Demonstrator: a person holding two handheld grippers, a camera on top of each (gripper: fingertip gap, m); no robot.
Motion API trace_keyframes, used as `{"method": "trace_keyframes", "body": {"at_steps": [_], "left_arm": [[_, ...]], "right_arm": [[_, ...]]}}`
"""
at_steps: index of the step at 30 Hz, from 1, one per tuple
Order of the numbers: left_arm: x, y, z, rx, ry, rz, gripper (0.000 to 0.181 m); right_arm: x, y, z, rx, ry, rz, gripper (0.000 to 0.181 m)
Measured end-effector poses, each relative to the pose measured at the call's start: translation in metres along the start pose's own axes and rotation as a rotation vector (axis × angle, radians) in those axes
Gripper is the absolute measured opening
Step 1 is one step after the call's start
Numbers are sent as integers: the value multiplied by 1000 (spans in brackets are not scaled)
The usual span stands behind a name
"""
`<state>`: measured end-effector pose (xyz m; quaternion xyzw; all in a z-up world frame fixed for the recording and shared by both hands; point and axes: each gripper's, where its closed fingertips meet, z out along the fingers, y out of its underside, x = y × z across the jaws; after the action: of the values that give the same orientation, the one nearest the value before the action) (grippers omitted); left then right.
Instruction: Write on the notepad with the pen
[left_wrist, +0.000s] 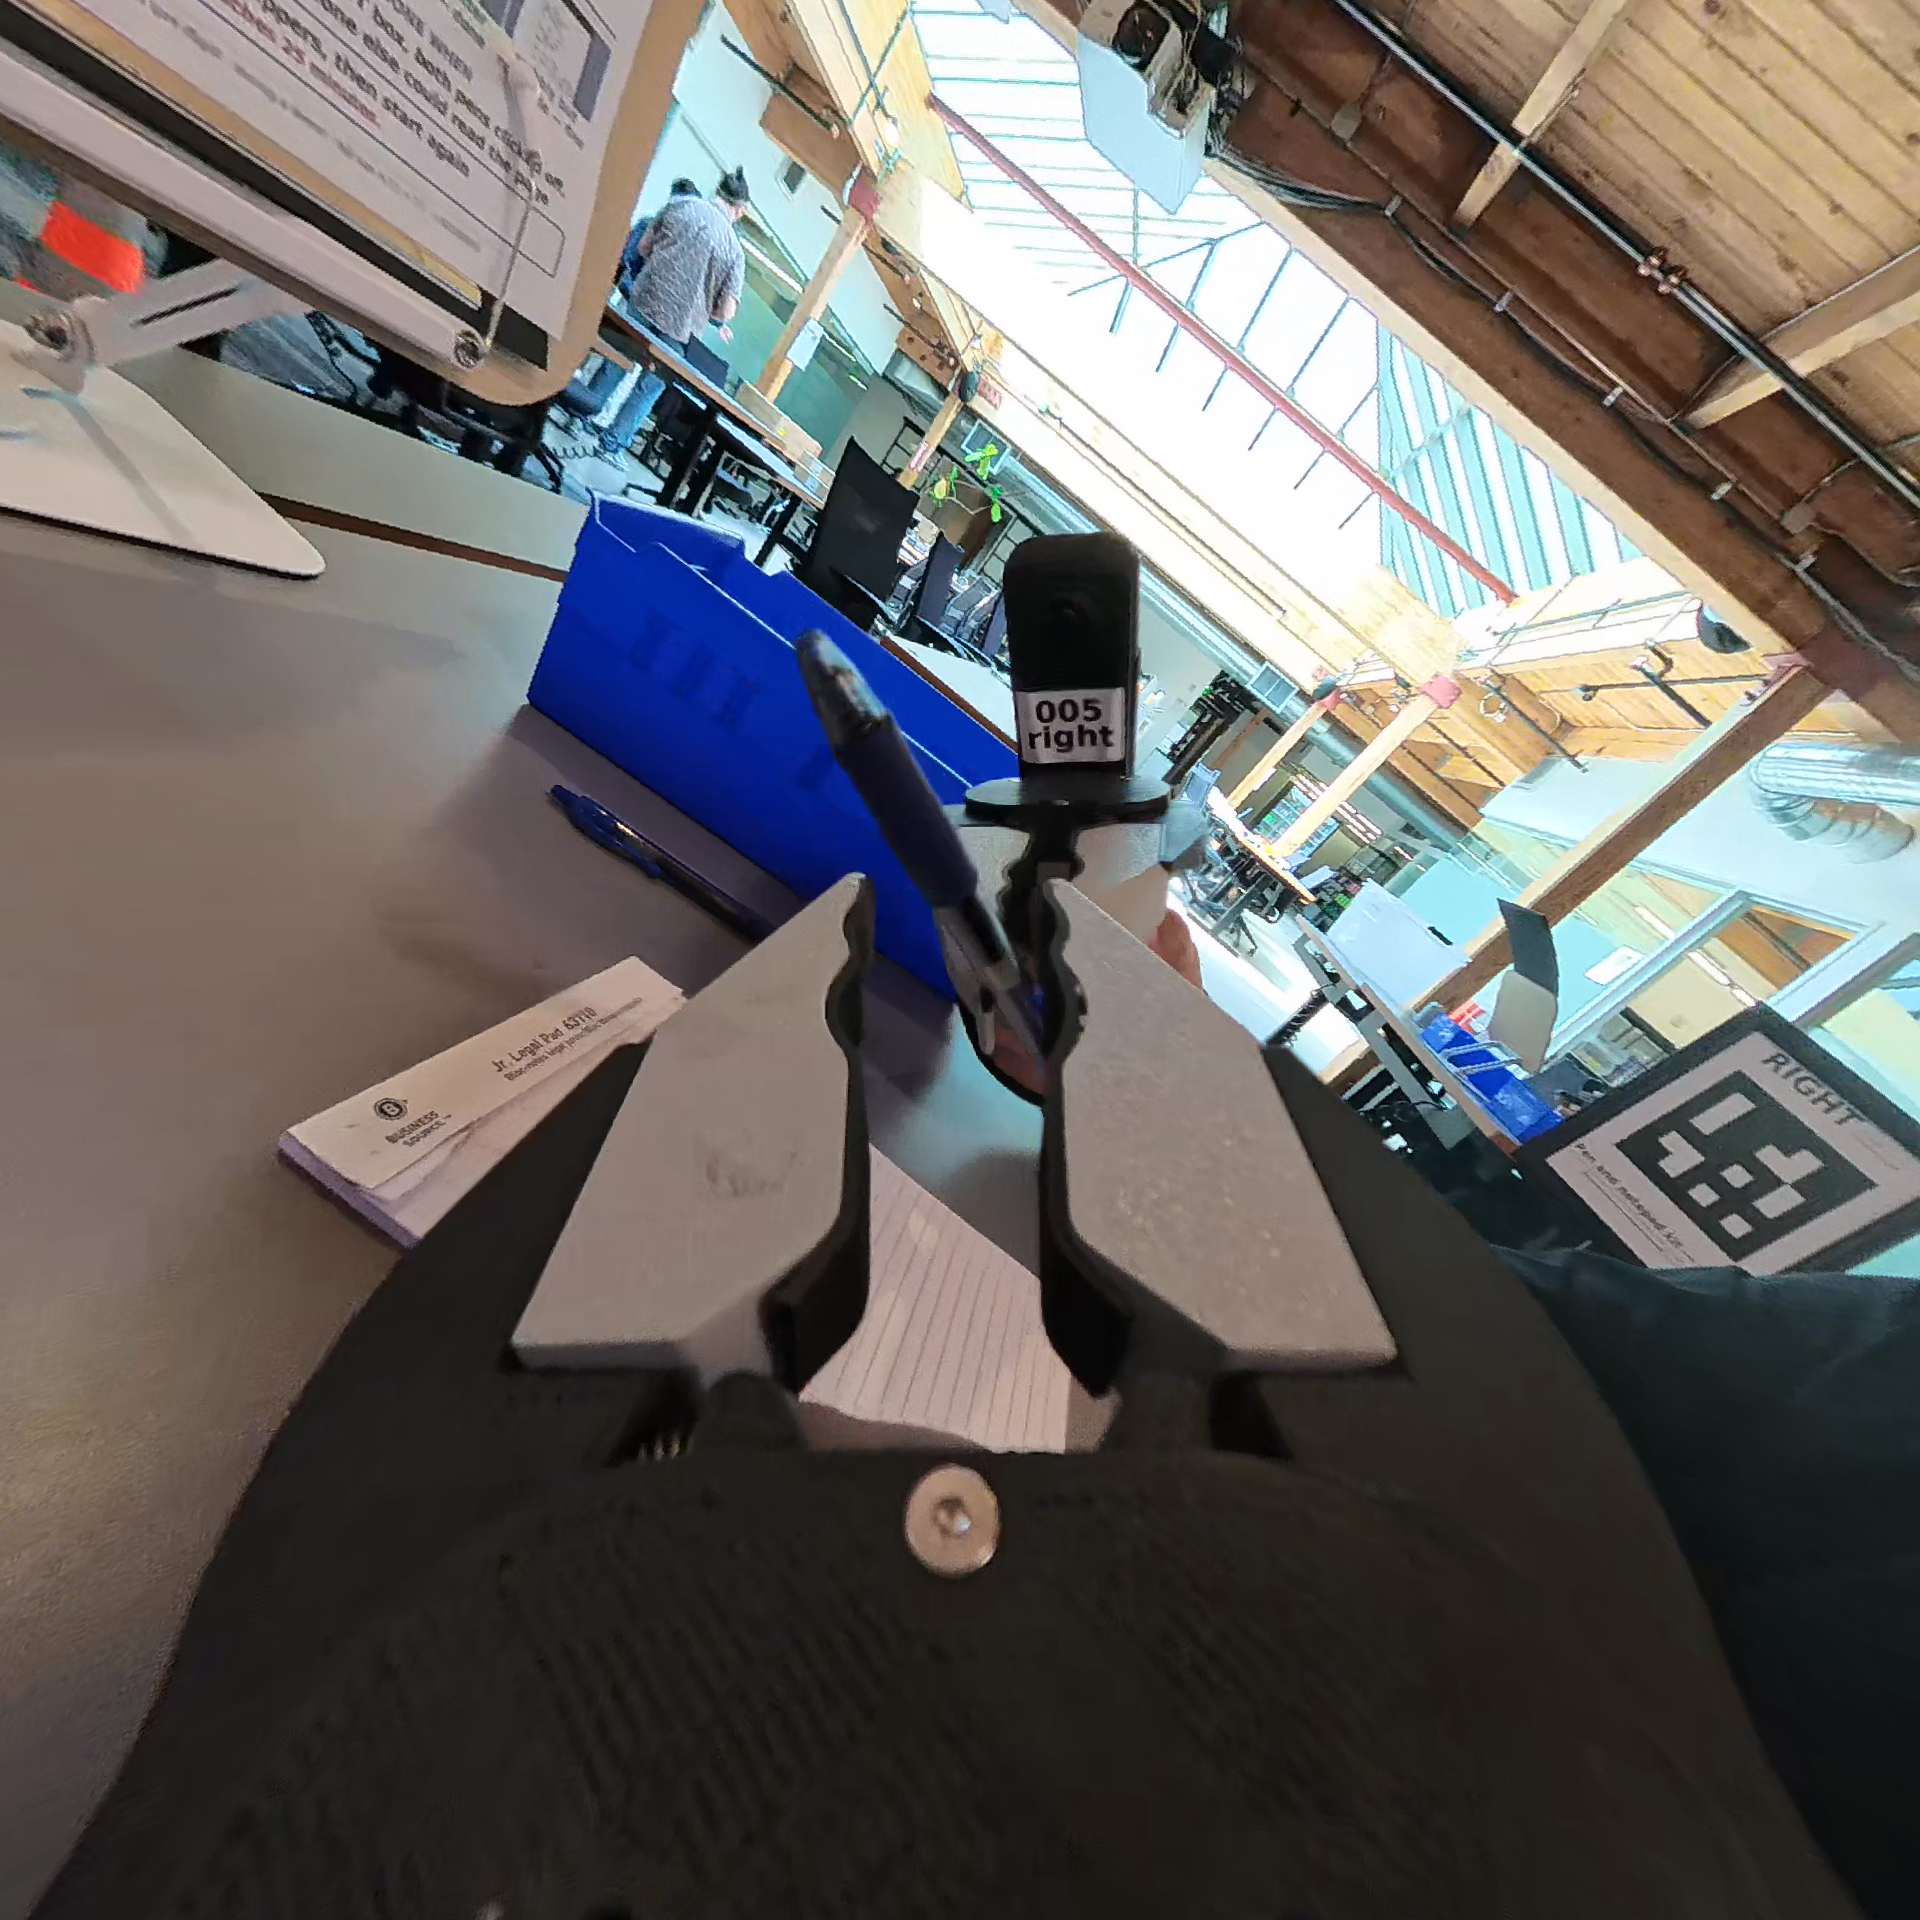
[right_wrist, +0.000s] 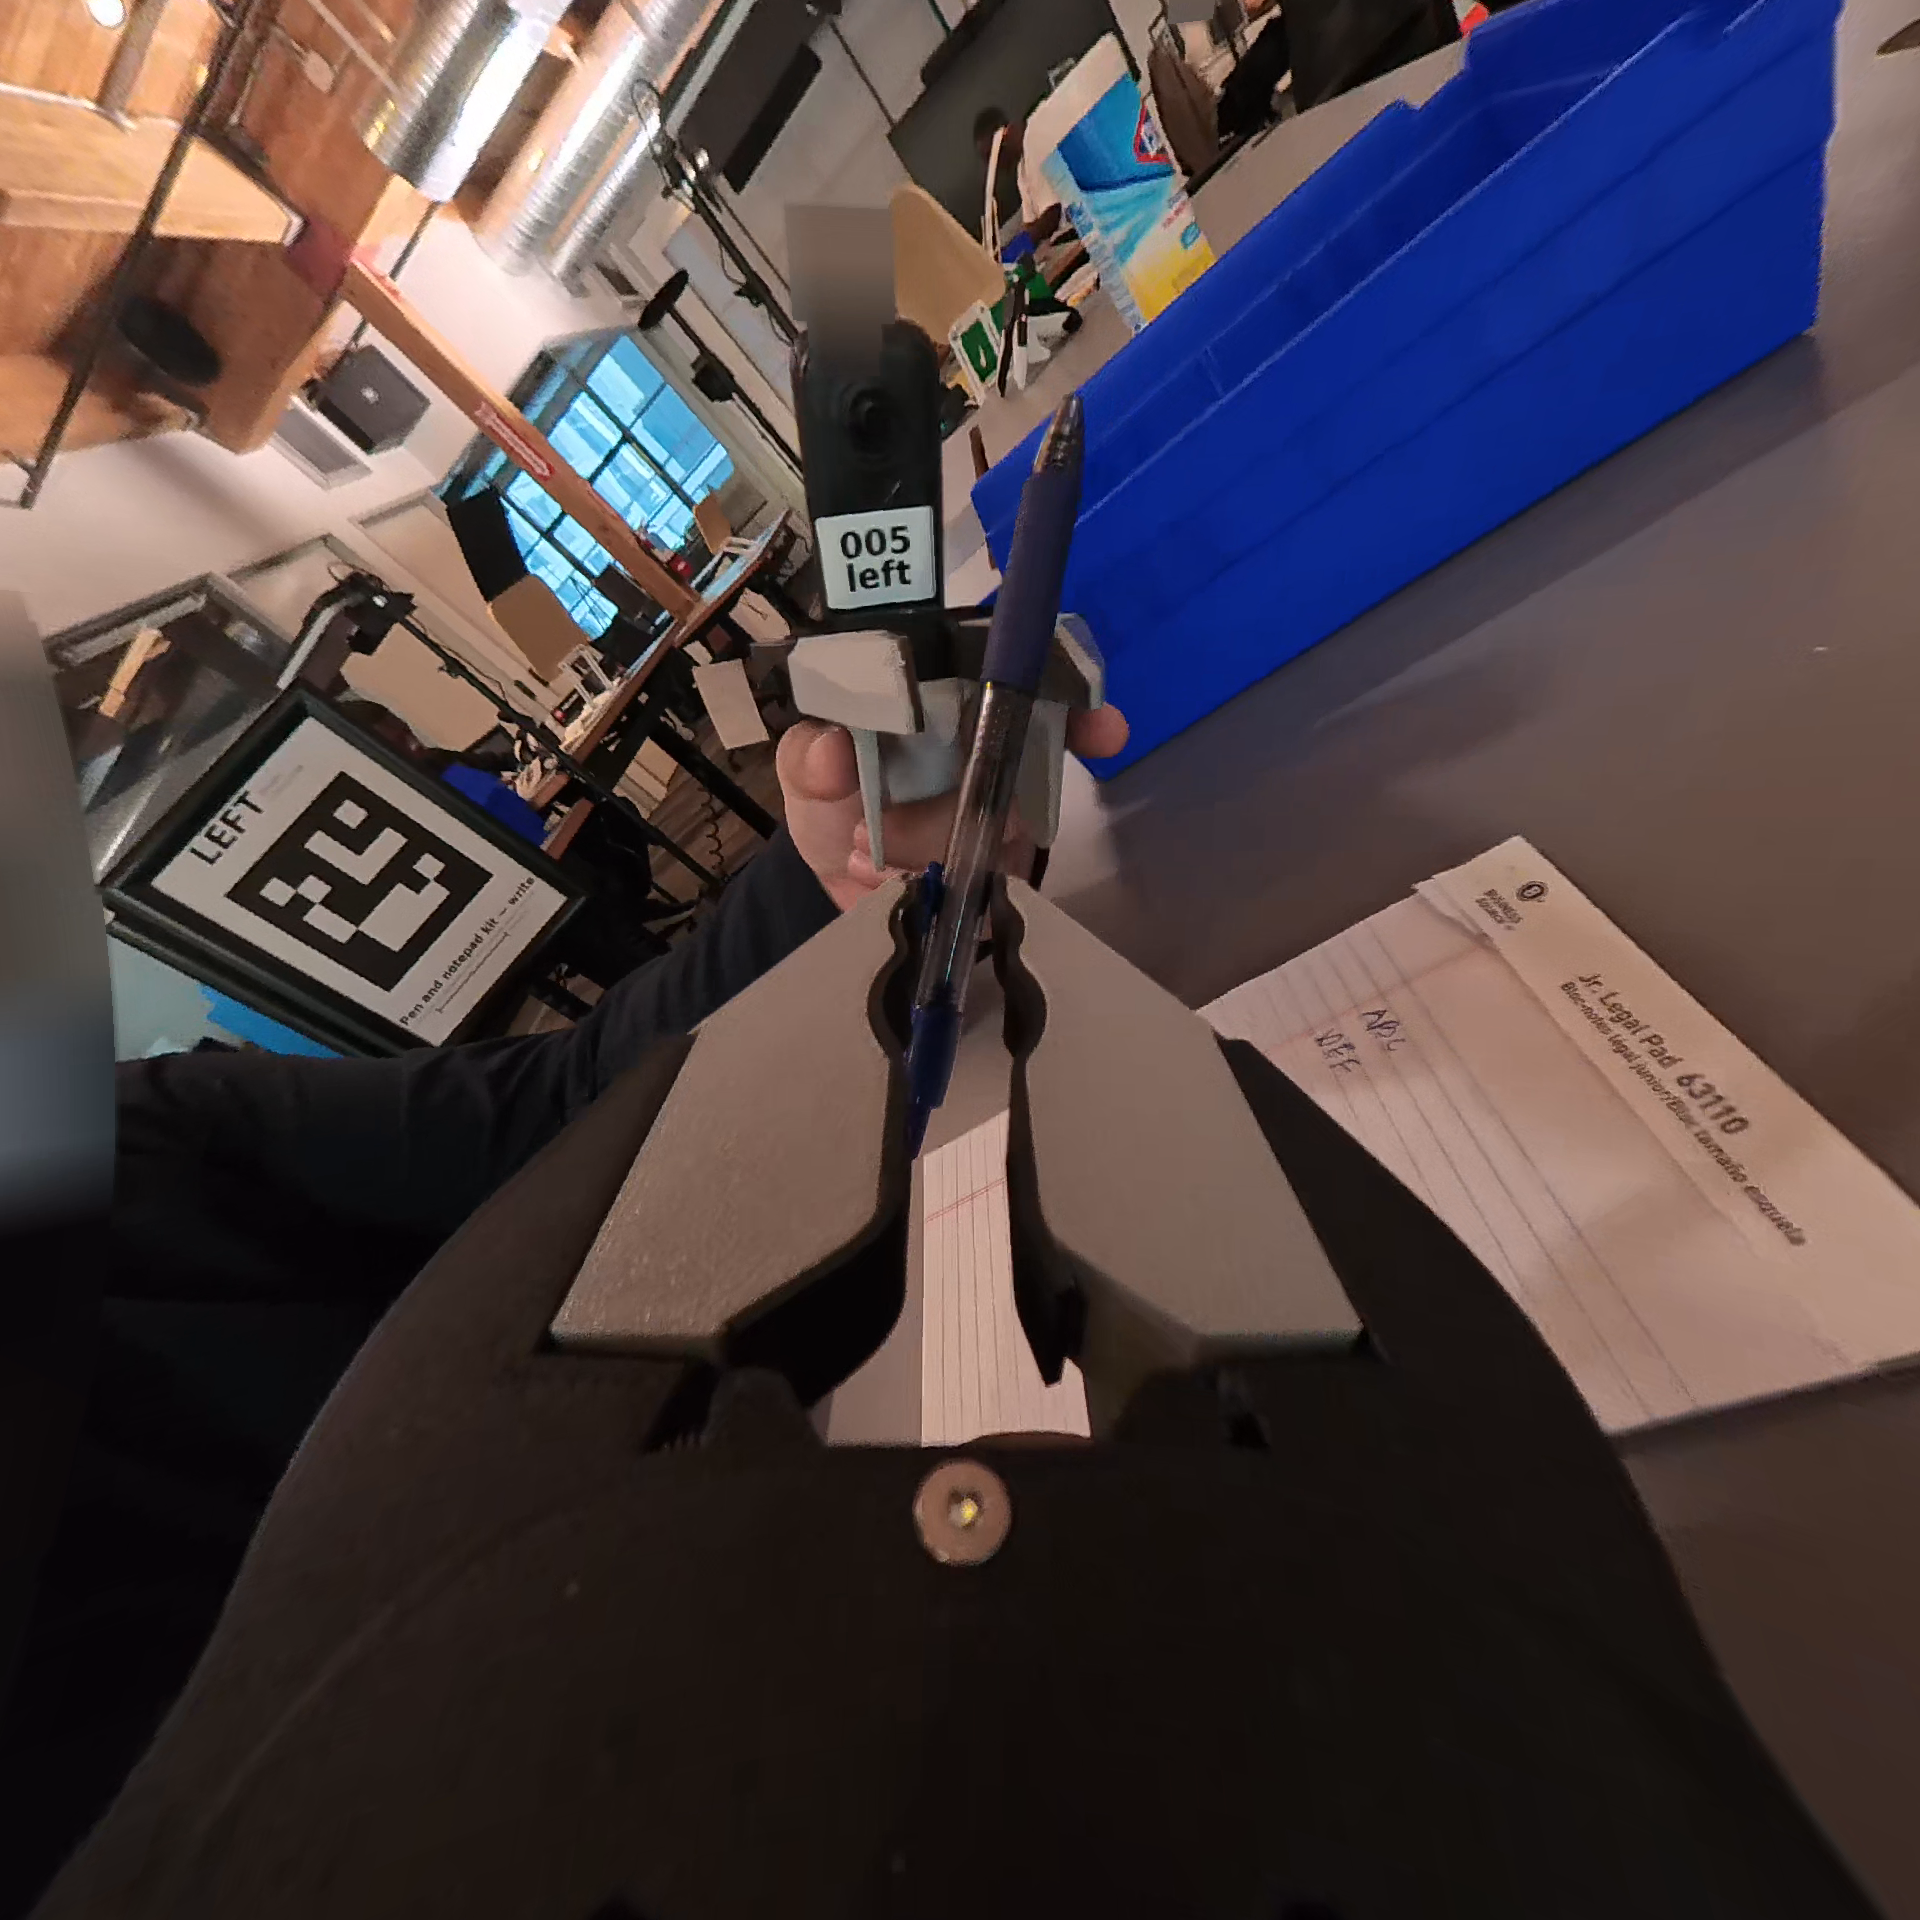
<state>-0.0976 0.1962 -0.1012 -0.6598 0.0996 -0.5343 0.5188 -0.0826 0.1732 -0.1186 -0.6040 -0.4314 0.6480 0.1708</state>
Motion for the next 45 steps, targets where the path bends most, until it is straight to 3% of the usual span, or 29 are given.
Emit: {"method": "trace_keyframes", "body": {"at_steps": [6, 9, 17, 21, 31, 35, 45], "left_arm": [[12, -2, 3, 26, 67, 11, 10], [5, -8, -1, 52, 17, 38, 9], [6, -37, -20, 222, 88, -113, 8], [10, -39, -21, 237, 108, -129, 8], [14, -37, -18, 223, 120, -139, 8], [17, -36, -18, 221, 138, -129, 8], [32, -32, -16, 204, 201, -63, 14]], "right_arm": [[-12, 9, 16, -42, -81, 30, 9], [0, 1, 12, 4, 7, -4, 9], [-20, -17, 3, 87, 253, -652, 33], [-14, -16, 8, 60, 498, -946, 30], [-8, -24, 17, 40, 787, -1215, 9], [-11, -22, 18, 59, 719, -1132, 9], [-28, -31, -1, 209, 115, -371, 6]]}}
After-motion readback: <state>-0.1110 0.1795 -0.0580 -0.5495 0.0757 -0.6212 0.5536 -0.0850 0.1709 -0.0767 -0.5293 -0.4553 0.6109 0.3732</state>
